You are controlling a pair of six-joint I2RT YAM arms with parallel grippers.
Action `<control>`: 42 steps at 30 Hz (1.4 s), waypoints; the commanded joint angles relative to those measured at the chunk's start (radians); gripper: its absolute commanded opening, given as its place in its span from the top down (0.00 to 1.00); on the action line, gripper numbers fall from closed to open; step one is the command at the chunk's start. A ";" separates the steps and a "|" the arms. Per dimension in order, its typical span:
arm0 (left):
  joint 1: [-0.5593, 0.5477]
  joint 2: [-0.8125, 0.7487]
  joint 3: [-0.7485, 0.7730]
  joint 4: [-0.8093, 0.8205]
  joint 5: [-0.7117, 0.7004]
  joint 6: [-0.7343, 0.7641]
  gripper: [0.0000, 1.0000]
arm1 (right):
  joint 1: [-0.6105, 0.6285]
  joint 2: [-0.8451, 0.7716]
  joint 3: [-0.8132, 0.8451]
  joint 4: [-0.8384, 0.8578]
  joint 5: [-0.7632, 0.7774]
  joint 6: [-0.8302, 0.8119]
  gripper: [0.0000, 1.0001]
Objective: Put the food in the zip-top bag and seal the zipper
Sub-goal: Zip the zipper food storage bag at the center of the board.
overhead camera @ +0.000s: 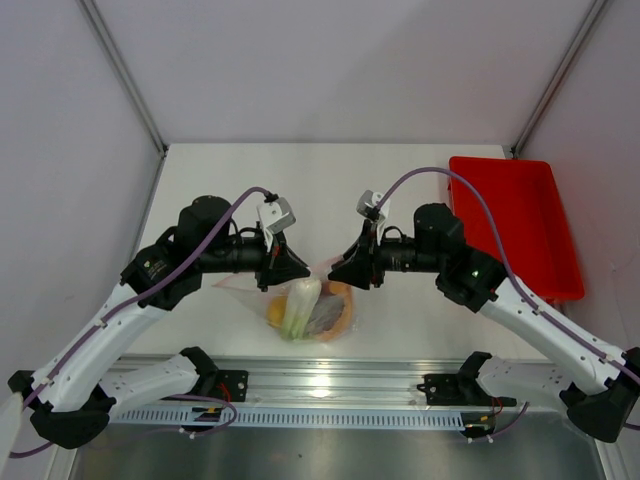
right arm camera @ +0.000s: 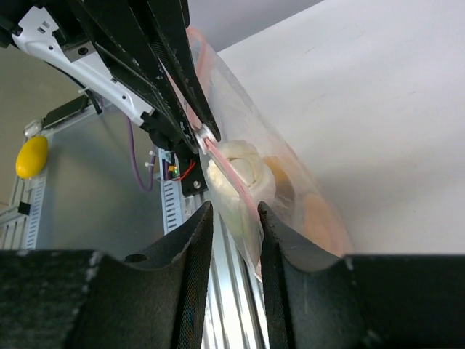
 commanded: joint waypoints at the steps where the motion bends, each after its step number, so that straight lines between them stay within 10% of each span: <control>1: 0.004 -0.007 0.014 0.002 0.019 0.020 1.00 | -0.013 0.010 0.043 0.005 -0.066 -0.050 0.66; 20: 0.003 -0.013 0.024 0.002 0.048 0.016 0.99 | -0.043 0.117 0.135 0.067 -0.173 -0.065 0.68; 29: 0.003 -0.016 0.024 0.000 0.042 0.016 0.99 | -0.045 0.129 0.148 0.061 -0.227 -0.060 0.98; 42: 0.007 -0.013 0.040 -0.020 0.002 0.008 0.99 | -0.043 0.120 0.139 0.038 -0.248 -0.086 1.00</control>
